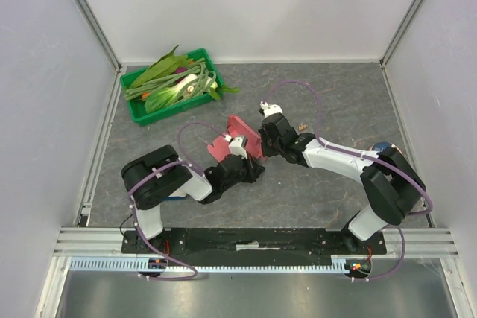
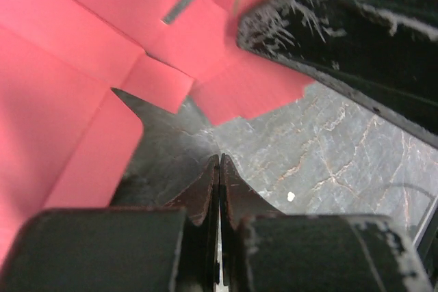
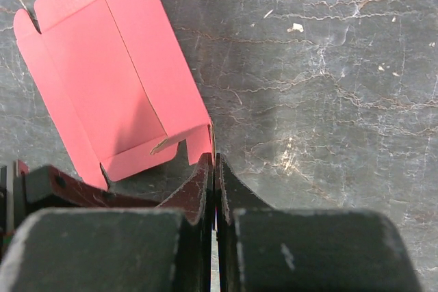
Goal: Fold the paper box
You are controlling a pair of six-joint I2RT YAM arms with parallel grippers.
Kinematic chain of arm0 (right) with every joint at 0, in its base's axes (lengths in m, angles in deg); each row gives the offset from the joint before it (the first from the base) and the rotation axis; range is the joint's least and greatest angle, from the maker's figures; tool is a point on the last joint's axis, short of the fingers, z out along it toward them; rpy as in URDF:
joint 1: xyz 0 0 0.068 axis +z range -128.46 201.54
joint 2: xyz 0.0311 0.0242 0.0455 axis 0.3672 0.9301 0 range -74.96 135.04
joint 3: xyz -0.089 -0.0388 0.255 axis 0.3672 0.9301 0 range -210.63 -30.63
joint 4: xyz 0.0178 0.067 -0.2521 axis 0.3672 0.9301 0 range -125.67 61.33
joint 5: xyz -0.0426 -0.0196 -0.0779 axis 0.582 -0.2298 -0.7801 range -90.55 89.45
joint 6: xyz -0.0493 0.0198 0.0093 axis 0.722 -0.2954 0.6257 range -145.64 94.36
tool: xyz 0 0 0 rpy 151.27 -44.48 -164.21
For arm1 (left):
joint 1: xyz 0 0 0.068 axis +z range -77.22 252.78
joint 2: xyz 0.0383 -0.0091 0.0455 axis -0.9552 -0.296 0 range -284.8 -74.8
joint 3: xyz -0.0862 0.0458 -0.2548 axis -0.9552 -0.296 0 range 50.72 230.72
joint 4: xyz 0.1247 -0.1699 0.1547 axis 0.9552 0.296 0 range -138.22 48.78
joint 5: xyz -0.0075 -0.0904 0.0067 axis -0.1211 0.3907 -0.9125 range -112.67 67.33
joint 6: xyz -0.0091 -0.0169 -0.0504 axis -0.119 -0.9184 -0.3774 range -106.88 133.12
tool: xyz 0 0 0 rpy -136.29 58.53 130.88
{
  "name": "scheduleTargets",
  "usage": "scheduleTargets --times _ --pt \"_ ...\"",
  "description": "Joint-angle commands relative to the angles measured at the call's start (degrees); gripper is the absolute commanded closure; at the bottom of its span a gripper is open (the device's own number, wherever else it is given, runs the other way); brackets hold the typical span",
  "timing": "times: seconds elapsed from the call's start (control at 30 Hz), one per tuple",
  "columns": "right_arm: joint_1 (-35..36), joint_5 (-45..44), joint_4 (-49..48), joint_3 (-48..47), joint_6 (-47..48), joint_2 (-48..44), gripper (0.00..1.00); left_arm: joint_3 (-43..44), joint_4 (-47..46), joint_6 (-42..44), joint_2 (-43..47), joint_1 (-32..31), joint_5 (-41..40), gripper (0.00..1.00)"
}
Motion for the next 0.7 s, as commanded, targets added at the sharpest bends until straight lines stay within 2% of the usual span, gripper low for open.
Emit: scheduleTargets --times 0.0,0.07,0.1,0.17,0.2,0.23,0.3,0.33,0.4,0.5,0.67 --pt "0.2 -4.5 0.1 -1.9 -2.2 -0.1 1.00 -1.7 2.0 -1.3 -0.1 -1.9 -4.6 0.98" --pt "0.2 -4.9 0.3 -1.3 0.9 -0.9 1.00 -2.1 4.8 1.1 3.1 -1.7 -4.7 0.97" --pt "0.2 -5.4 0.5 -1.2 3.9 -1.2 1.00 -2.9 5.2 2.2 5.5 -1.7 -4.2 0.94" --pt "0.1 -5.8 1.1 -0.9 6.1 -2.1 1.00 -5.2 5.5 5.5 13.1 -1.6 -2.5 0.85" --pt "0.1 -5.8 1.4 -0.7 6.9 -2.3 1.00 -5.5 7.1 6.3 15.8 -0.5 0.3 0.74" --pt "0.0 -5.0 1.5 -0.6 8.9 -3.1 1.00 -5.4 11.6 7.0 21.1 0.7 2.3 0.69" --pt "-0.2 -4.6 1.7 -0.4 10.1 -3.5 1.00 -4.0 18.7 9.4 25.3 3.7 7.4 0.59" --pt "-0.4 -3.7 2.0 -0.4 11.3 -3.7 1.00 -3.6 25.0 10.0 27.6 6.9 7.4 0.57" --pt "-0.4 -2.9 2.3 -0.4 12.4 -3.9 1.00 -2.9 29.7 12.5 33.8 10.3 6.8 0.56" --pt "-0.8 -2.7 3.5 -0.5 13.3 -3.8 1.00 -1.6 37.4 15.4 38.8 17.5 0.8 0.57" --pt "-1.5 -1.3 4.4 -0.2 14.3 -4.2 1.00 2.3 37.2 16.8 36.5 24.1 -1.0 0.57"
